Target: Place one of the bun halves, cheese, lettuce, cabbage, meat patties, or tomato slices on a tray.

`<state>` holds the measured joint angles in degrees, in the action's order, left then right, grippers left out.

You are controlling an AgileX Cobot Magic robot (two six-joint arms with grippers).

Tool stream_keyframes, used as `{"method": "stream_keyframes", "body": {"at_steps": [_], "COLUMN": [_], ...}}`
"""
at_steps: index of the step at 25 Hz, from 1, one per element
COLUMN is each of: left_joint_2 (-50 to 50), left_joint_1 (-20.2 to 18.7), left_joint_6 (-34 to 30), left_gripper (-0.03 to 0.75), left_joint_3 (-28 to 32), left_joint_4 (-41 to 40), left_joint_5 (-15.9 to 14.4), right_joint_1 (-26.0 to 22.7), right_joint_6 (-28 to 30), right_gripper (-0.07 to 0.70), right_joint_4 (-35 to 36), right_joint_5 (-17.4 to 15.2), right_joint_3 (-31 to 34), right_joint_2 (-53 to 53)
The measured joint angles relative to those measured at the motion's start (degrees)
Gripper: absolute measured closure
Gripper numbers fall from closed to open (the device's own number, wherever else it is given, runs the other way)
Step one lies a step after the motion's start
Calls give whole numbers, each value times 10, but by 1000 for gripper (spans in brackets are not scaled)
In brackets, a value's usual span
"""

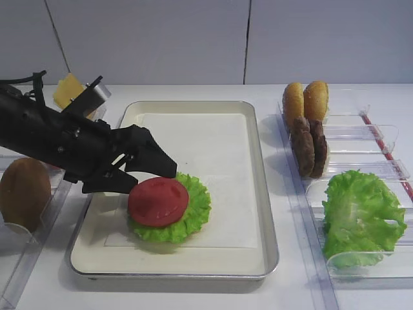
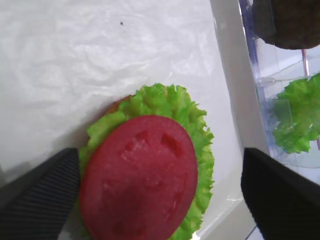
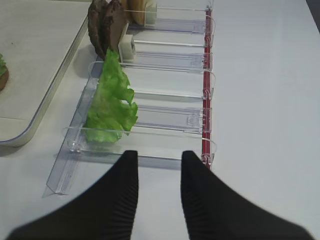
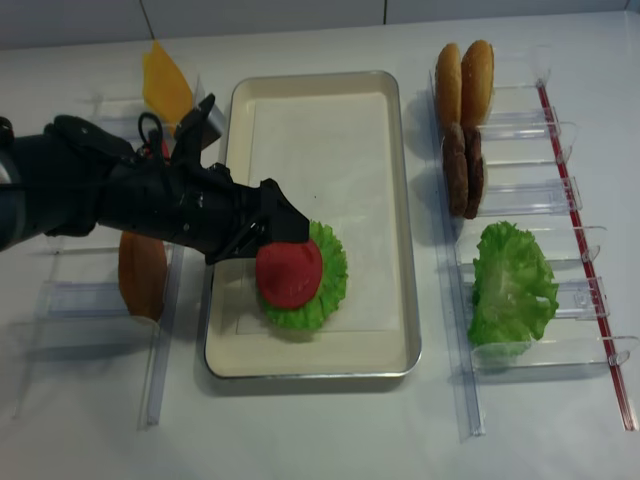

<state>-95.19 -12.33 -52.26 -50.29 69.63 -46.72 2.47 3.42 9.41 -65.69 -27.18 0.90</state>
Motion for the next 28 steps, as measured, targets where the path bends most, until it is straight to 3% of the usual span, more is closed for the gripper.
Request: {"method": "stream_keyframes", "body": {"at_steps": [13,17,19,21,24,26,28], "left_joint_2": [10,10,10,10,10,10,11], "left_joint_1": [3,3,3,1,-4,-4,-4], "left_joint_6": [9,11,27,81,219,293,325], "left_gripper": [102,104,115,139,166,172,176], "left_joint_3": [-42,-83,-115,-153,-211,-243,-268], "left_joint_4": [-54,-137,-222,-331,-503,-579,-614], "left_joint_5": [0,-17,-25,-30,-46,-65,-91], "right_joint_1": [0,0,0,0,0,0,0], "right_joint_6": [0,0,0,0,0,0,0], "right_gripper": [386,386,386,386,386,386,386], "right_joint_4": [0,0,0,0,0,0,0], "right_joint_5": [0,0,0,0,0,0,0], "right_joint_3": [0,0,0,0,0,0,0], "right_joint_2": [0,0,0,0,0,0,0]}}
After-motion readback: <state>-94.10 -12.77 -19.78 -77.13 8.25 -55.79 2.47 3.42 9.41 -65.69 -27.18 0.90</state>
